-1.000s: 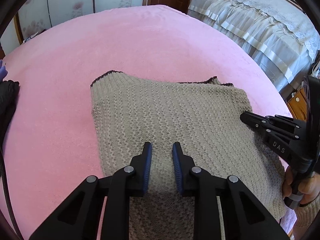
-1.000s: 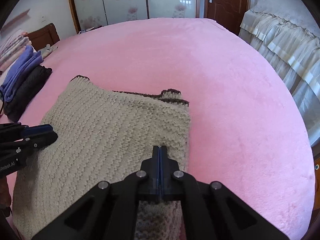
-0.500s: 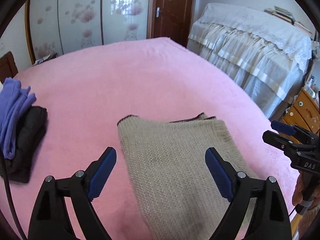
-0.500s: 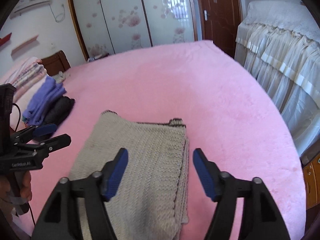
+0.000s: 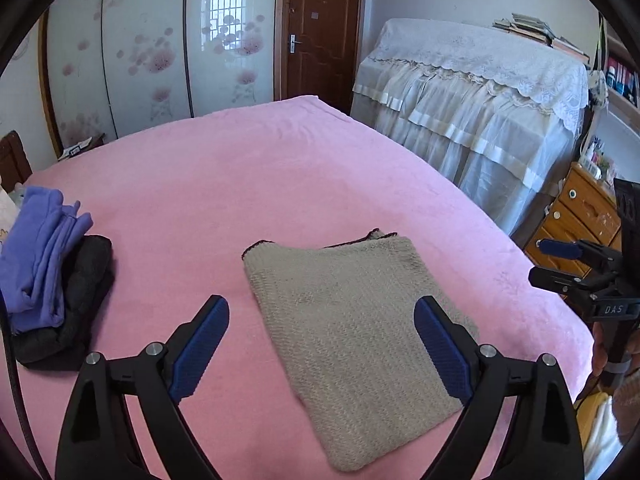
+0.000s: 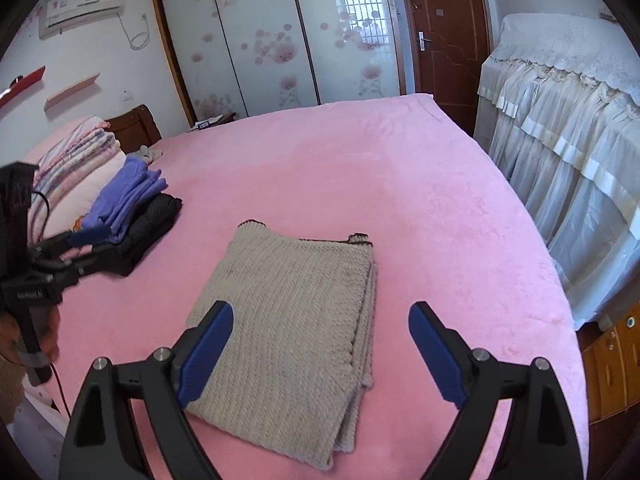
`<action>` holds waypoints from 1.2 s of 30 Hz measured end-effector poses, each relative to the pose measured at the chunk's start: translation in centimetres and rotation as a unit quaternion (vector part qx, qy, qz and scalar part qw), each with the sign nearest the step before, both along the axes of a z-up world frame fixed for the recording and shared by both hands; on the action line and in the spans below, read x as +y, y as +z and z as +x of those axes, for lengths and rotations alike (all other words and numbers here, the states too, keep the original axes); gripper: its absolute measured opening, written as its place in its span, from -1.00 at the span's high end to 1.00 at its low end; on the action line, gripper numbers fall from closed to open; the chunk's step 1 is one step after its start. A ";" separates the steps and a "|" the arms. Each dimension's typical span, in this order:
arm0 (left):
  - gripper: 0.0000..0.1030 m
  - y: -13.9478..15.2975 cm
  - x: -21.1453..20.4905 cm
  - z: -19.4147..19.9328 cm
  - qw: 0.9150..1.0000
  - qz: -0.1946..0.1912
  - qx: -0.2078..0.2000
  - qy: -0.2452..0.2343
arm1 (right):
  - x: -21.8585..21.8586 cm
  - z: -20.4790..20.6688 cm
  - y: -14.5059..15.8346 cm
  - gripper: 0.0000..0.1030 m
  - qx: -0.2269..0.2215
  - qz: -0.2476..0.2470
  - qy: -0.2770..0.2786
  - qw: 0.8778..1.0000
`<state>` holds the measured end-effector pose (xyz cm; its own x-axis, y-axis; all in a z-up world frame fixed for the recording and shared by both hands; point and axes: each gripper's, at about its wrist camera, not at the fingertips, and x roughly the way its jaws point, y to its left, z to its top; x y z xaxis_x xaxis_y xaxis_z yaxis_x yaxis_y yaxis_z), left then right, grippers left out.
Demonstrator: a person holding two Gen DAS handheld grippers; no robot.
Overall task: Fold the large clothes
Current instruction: 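Grasp the folded cardigan with both tools and lift it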
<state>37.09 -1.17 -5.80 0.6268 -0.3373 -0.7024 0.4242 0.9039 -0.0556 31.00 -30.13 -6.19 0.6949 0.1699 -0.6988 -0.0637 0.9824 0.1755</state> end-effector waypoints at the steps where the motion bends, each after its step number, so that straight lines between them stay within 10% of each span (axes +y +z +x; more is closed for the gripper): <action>1: -0.81 -0.1 0.4 -0.3 1.000 0.002 0.003 0.005 | 0.0 -0.3 -0.1 -0.75 0.003 -0.006 0.000 1.000; 12: -0.92 -8.1 2.6 1.4 0.990 -0.058 0.130 0.005 | -0.4 -0.3 -4.8 -0.75 0.072 0.015 0.023 0.997; 25: -0.92 -20.9 3.0 6.2 0.933 -0.199 0.301 0.000 | -3.6 4.5 -16.7 -0.75 0.195 0.222 0.031 0.955; 36: -0.99 -25.6 1.2 7.6 0.915 -0.221 0.338 -0.014 | -4.5 7.9 -20.9 -1.00 0.215 0.288 0.045 0.932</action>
